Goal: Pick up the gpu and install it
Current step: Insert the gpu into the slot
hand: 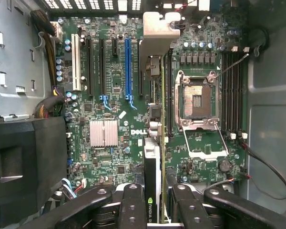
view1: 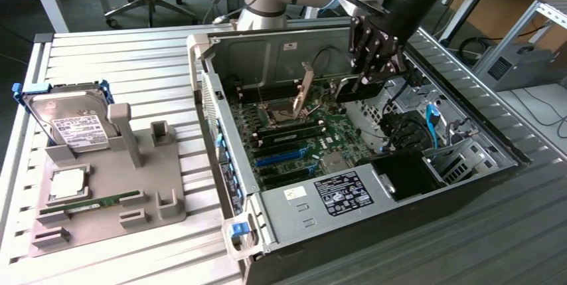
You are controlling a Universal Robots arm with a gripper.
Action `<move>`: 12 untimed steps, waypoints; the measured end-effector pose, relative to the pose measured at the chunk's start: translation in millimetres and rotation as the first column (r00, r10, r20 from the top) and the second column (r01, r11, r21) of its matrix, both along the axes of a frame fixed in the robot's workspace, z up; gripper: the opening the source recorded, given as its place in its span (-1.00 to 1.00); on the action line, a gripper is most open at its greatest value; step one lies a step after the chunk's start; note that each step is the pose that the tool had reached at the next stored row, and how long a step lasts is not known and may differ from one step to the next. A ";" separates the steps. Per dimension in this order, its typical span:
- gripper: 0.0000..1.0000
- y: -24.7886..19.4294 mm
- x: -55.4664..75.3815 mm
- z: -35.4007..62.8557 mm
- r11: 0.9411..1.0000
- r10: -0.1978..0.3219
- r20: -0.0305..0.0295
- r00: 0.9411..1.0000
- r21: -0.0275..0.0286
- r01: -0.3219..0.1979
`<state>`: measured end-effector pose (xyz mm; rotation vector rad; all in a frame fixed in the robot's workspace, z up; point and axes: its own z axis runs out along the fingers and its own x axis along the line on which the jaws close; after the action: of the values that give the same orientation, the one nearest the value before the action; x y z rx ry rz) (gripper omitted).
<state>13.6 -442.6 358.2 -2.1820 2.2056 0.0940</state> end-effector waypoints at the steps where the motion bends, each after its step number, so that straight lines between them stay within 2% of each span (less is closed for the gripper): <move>1: -0.47 0.0 0.0 -0.1 1.000 0.000 0.000 1.000 0.000 0.000; 5: -0.47 0.0 -2.8 -0.2 1.000 0.000 0.000 1.000 0.000 0.000; 12: -0.47 0.1 -23.9 -0.3 1.000 0.000 0.003 1.000 0.000 0.000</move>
<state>-10.3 -442.4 357.9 -2.1808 2.2039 0.0909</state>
